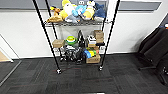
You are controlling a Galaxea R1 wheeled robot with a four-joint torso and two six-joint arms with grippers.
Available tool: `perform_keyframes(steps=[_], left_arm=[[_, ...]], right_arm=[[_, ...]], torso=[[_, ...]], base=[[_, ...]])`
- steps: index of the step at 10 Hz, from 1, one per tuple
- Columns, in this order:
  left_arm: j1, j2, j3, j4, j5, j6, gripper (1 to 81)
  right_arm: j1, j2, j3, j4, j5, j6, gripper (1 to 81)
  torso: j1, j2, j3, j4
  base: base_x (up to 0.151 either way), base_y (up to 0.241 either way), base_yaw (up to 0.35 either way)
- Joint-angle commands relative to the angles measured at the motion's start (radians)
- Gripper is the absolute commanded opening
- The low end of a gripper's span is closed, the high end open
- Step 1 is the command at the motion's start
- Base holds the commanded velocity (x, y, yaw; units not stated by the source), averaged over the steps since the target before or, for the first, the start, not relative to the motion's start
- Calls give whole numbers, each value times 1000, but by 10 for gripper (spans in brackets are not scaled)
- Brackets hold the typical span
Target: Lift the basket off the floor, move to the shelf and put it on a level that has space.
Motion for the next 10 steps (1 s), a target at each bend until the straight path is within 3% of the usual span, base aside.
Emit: perform_keyframes(steps=[1, 3, 5, 7, 10], left_arm=[[-63, -70, 63, 16, 55, 3, 10], [-51, -66, 66, 25, 55, 3, 10], [-43, -61, 60, 28, 51, 3, 10], [-43, -55, 57, 40, 46, 3, 10], [-34, -47, 57, 46, 55, 3, 10]], right_arm=[[61, -49, 66, 9, -27, 6, 10], [58, -51, 69, 9, -25, 8, 10], [58, -42, 51, 9, -28, 6, 10], [58, -37, 35, 8, -35, 6, 10], [45, -37, 31, 5, -38, -3, 10]], torso=[[-63, 97, 0, 0], [-104, 161, 0, 0], [-148, 230, 98, 0], [-179, 280, 122, 0], [-237, 368, 212, 0]], base=[[0, 0, 0], [0, 0, 0], [0, 0, 0], [0, 0, 0], [0, 0, 0]])
